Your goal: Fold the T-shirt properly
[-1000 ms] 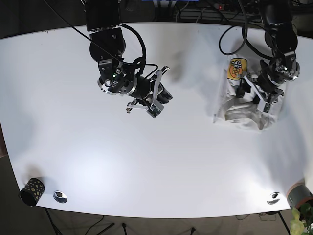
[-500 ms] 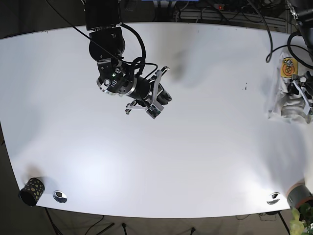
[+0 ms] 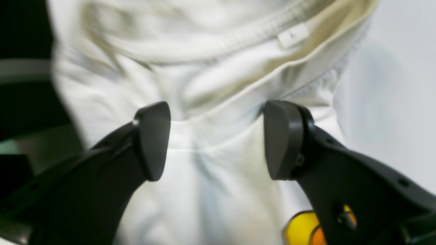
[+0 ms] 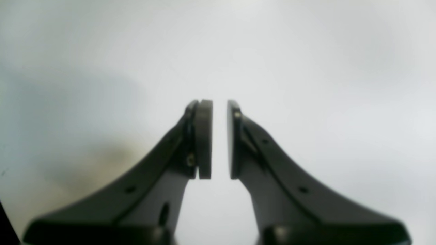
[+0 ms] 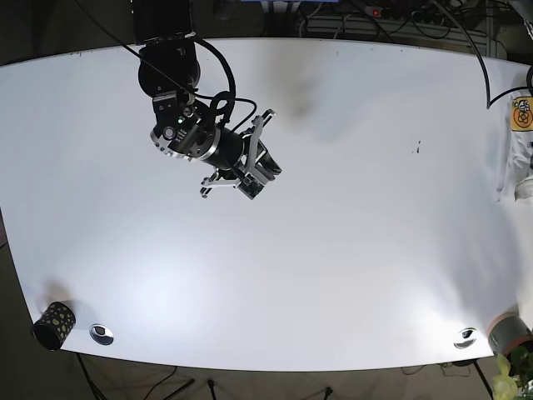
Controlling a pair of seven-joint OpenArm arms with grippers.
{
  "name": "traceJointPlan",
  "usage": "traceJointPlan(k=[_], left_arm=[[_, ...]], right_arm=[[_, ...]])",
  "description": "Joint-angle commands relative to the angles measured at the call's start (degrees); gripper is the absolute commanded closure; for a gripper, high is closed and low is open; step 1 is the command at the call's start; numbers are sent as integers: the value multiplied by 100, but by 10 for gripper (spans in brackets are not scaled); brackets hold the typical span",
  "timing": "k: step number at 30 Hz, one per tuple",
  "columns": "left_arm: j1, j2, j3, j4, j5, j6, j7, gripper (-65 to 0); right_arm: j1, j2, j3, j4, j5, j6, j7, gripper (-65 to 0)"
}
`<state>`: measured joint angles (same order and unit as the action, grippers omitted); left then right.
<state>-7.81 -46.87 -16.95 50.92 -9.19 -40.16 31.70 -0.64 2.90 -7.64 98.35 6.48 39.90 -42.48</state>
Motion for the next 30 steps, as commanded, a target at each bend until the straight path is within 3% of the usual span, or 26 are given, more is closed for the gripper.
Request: traceJointPlan(k=[1, 6, 8, 11, 14, 16, 18, 23, 30], left_arm=[[-111, -205, -68, 662, -70, 16, -27, -397], [144, -108, -753, 2166, -70, 16, 834, -396], [302, 305, -1079, 2904, -26, 16, 975, -396], [390, 753, -1123, 3766, 247, 16, 966, -396], [399, 1430, -903, 4337, 633, 126, 869, -396], [408, 1914, -789, 4478, 765, 302, 509, -396], [425, 2300, -621, 4469, 853, 451, 87, -396], [944, 3153, -120, 4522, 1117, 1040, -1082, -382], [1814, 3760, 495, 4574, 1152, 1823, -2199, -321]], right_arm=[[104, 75, 3, 183, 112, 10, 156, -60], [95, 374, 3, 359, 112, 10, 200, -60], [-10, 629, 3, 491, 112, -56, 367, -59], [-195, 954, 3, 491, 112, -355, 1114, -59], [-538, 1297, 47, 306, 104, -900, 2072, -59], [-696, 1420, 135, 51, 104, -1269, 2687, -59], [-801, 1464, 241, -230, 104, -1498, 3233, -60], [-1162, 1561, 733, -819, 104, -1867, 4393, -62], [-1645, 1535, 1384, -1030, 104, -1920, 4964, -62]])
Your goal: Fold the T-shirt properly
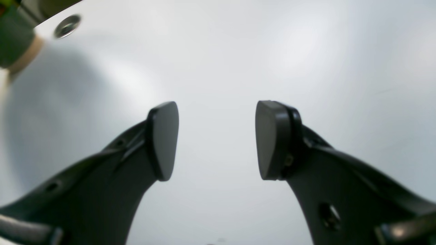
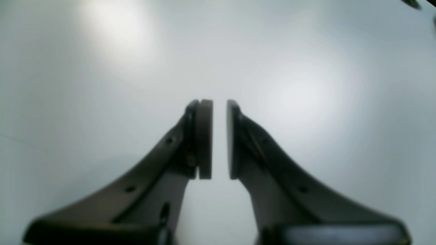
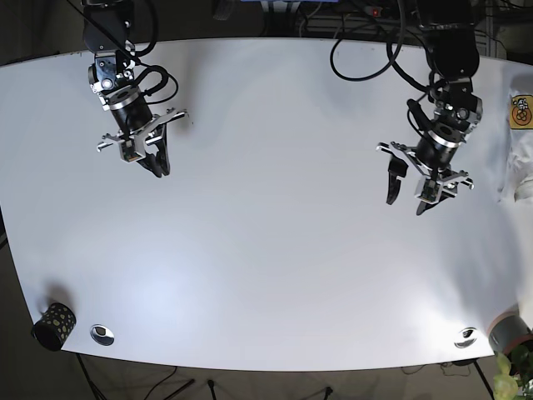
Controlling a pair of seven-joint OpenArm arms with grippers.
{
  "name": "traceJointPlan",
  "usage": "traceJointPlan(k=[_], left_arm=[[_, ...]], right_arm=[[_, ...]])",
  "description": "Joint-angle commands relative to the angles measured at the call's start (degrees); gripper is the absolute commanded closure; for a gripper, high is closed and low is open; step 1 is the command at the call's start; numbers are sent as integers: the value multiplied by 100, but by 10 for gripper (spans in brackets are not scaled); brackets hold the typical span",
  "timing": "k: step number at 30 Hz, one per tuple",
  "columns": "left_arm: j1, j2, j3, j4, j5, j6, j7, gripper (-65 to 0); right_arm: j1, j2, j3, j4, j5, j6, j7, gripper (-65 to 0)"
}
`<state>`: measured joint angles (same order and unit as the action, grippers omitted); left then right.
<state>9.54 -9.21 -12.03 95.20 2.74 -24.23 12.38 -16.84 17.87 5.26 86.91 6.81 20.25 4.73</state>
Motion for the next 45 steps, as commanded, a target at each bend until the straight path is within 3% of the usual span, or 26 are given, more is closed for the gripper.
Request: traceJointPlan(k=[1, 8, 19, 30, 36, 45], left_arm=[[202, 55, 30, 199, -41, 309, -320, -324], [1301, 680, 21, 770, -59, 607, -337, -319], [3244, 1541, 21, 1333, -94, 660, -346, -318], [4932, 1638, -111, 1755, -129, 651, -346, -299], [5450, 1603, -357, 1711, -639, 643, -320, -272], [5257, 1497, -515, 357, -771, 634, -320, -272]], right_arm=[[-96, 37, 156, 113, 71, 45, 252, -62], [-729, 37, 622, 122, 115, 116, 296, -60], [-2021, 37, 710, 122, 124, 116, 1034, -60], [-3498, 29, 674, 676, 132, 116, 1096, -60], [-4281, 29, 578, 922, 132, 116, 1096, -60], [-4747, 29, 129, 166, 132, 116, 982, -59]])
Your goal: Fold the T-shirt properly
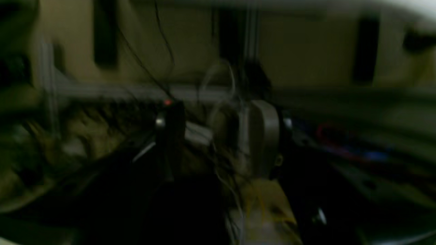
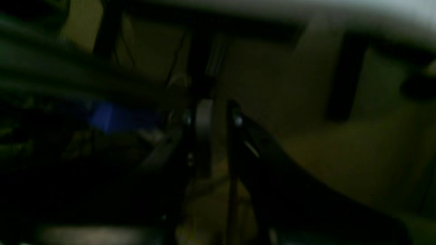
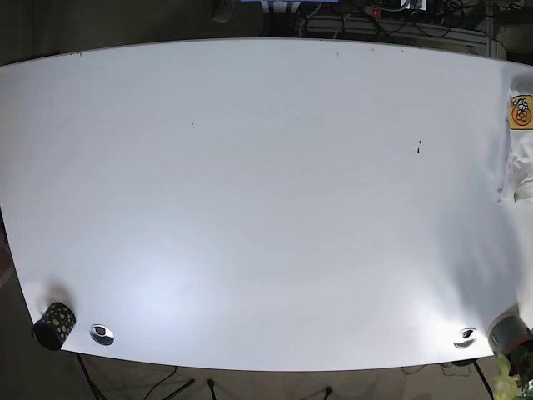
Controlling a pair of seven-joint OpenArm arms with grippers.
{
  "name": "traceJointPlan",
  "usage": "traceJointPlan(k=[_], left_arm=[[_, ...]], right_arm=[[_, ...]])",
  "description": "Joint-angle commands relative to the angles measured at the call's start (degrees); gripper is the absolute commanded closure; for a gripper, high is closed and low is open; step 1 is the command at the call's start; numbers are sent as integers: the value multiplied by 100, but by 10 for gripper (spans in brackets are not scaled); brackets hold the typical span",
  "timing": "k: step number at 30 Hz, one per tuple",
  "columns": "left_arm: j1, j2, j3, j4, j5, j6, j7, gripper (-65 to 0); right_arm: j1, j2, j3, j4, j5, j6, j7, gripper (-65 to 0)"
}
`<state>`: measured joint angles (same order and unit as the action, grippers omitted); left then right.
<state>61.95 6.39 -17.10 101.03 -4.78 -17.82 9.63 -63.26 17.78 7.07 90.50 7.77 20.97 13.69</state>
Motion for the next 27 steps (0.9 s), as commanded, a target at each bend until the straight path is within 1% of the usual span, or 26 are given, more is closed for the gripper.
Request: traceJointPlan(k=[1, 3, 6, 10, 11, 14, 16, 20, 24, 27], left_arm=[[-81, -125, -8, -393, -19, -7, -44, -271], [-389, -231, 0, -939, -28, -7, -44, -269], [-714, -257, 0, -1633, -19, 2, -44, -269], [-1285, -283, -8, -2512, -19, 2, -44, -268], [-1382, -345, -8, -2688, -19, 11, -62, -268], [-1699, -442, -8, -3189, -28, 11, -79, -268], [-1998, -477, -8, -3620, -19, 11, -79, -268], [-2235, -617, -8, -4174, -28, 11, -132, -268], [-2376, -635, 27, -4517, -10, 20, -440, -268], [-2727, -661, 27, -5106, 16, 20, -519, -268]], right_arm=[[-78, 37, -96, -316, 36, 35, 86, -59], [168, 37, -281, -685, 36, 26, 68, -59], [476, 37, -509, -1309, 36, 0, 68, -59], [1003, 29, -632, -2144, 36, -9, 94, -59], [1126, 2, -632, -2320, 36, -9, 94, -59], [1443, -253, -615, -2716, 19, -9, 103, -59], [1724, -332, -615, -2997, -8, -9, 86, -59], [2085, -367, -632, -3489, 10, 17, 94, -59], [2313, -376, -641, -3771, -8, 26, 77, -59], [2568, -508, -650, -4149, -8, 26, 68, -59]])
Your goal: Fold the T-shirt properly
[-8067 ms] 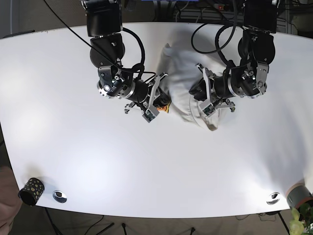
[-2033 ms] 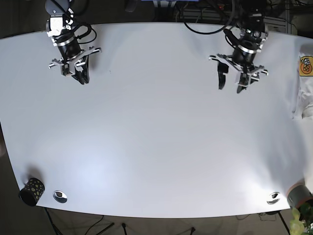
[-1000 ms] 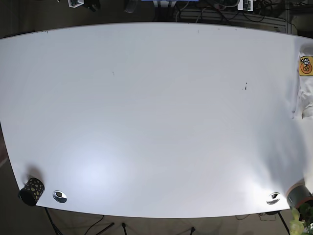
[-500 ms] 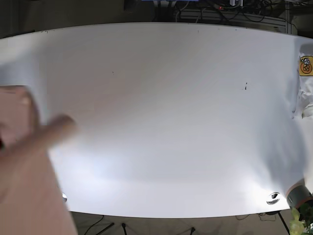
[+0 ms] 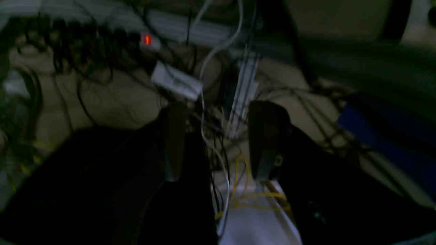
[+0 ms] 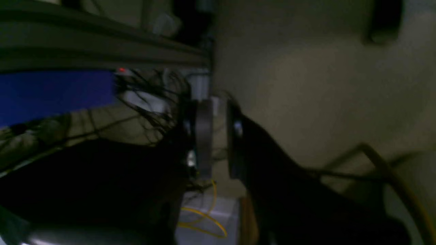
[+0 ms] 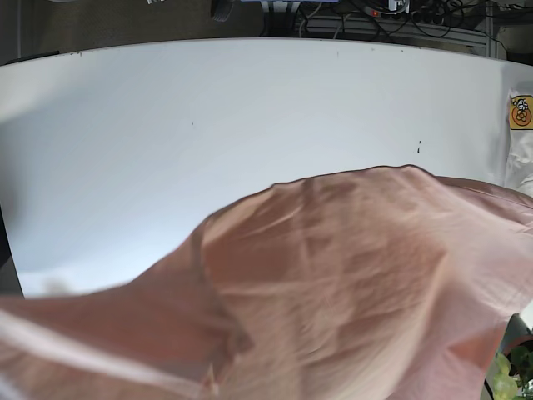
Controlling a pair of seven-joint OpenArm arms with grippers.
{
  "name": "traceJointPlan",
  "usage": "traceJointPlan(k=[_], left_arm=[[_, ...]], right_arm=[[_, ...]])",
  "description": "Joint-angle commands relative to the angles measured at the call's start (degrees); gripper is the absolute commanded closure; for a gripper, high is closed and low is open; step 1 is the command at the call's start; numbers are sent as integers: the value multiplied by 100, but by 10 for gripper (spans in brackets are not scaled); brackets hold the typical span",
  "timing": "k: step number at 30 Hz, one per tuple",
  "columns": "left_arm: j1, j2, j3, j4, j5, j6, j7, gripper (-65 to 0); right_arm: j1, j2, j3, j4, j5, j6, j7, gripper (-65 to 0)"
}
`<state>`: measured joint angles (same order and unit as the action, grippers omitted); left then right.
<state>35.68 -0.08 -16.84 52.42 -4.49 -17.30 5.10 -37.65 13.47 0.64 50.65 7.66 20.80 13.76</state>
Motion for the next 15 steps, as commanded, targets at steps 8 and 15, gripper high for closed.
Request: traceJointPlan(k=[8, 15], left_arm=[[-346, -67, -17, -834, 260, -33, -365, -268], [-3, -76, -17, -473, 260, -41, -365, -268]], right_arm=[[235, -86, 1, -446, 3, 52, 97, -59], [-204, -77, 19, -199, 21, 52, 97, -59]])
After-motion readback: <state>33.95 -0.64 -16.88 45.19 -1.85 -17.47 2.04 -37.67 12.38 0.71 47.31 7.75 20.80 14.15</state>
